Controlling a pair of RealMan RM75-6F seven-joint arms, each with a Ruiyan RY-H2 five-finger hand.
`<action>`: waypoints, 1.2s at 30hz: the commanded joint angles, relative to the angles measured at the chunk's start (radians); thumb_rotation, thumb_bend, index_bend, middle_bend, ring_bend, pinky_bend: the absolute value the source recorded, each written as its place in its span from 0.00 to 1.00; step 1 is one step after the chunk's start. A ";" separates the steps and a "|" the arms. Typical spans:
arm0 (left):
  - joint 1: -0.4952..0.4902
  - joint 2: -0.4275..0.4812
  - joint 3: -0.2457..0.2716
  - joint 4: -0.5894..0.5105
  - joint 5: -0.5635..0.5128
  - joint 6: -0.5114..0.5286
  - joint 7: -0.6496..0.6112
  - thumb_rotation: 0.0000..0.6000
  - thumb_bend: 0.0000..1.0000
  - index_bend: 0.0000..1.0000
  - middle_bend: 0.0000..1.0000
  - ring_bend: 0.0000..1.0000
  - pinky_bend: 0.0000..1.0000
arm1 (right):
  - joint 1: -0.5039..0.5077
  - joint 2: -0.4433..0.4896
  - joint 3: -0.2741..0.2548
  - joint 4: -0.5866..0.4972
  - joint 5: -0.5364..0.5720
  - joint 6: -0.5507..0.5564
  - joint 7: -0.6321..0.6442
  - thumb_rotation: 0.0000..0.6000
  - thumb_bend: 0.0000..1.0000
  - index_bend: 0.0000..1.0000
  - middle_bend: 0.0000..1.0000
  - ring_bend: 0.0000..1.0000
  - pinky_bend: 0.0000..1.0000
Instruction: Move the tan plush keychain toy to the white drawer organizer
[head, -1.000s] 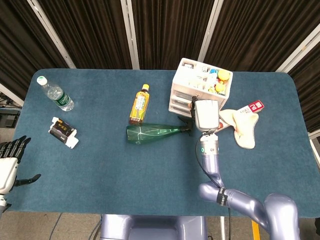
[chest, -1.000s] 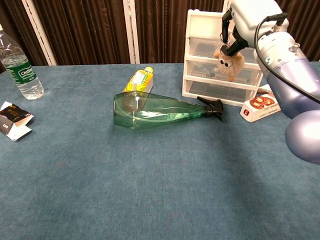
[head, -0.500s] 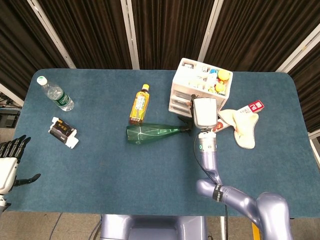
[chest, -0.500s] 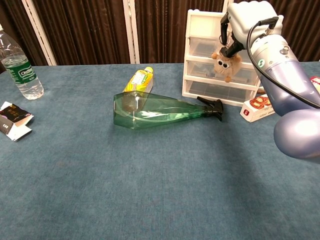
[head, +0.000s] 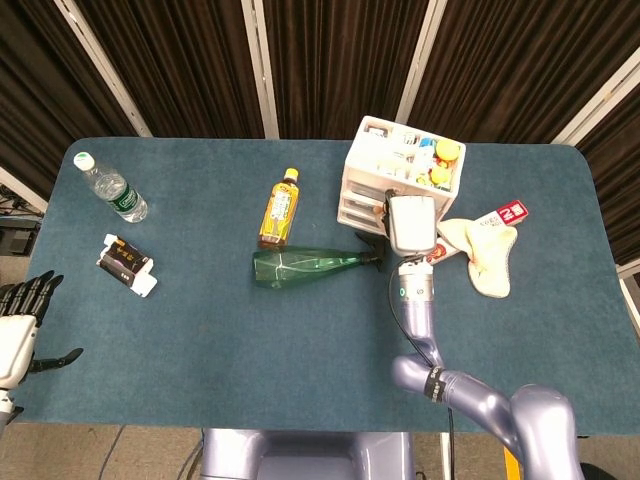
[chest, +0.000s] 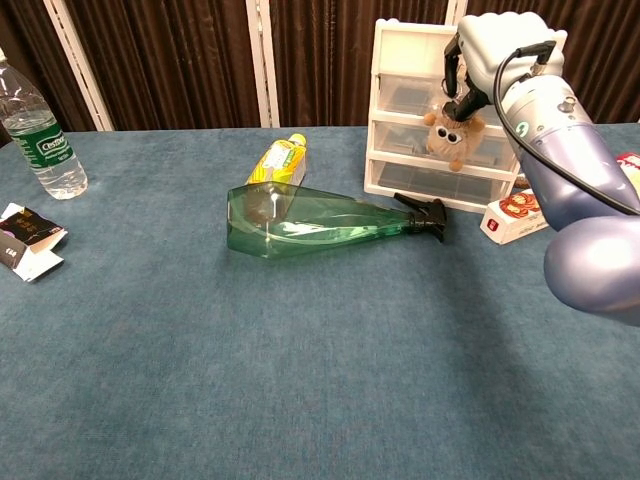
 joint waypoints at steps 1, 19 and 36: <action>-0.001 0.000 0.000 -0.001 -0.003 -0.003 -0.001 1.00 0.02 0.00 0.00 0.00 0.00 | 0.004 -0.001 0.003 0.003 -0.001 0.000 0.003 1.00 0.29 0.64 1.00 1.00 0.90; -0.005 0.003 0.000 -0.009 -0.017 -0.017 0.002 1.00 0.02 0.00 0.00 0.00 0.00 | 0.028 -0.013 0.007 0.039 0.009 -0.022 0.009 1.00 0.29 0.63 1.00 1.00 0.90; -0.006 0.000 -0.002 -0.005 -0.013 -0.012 0.000 1.00 0.02 0.00 0.00 0.00 0.00 | 0.028 -0.023 -0.010 0.053 -0.019 -0.001 0.040 1.00 0.19 0.45 1.00 1.00 0.90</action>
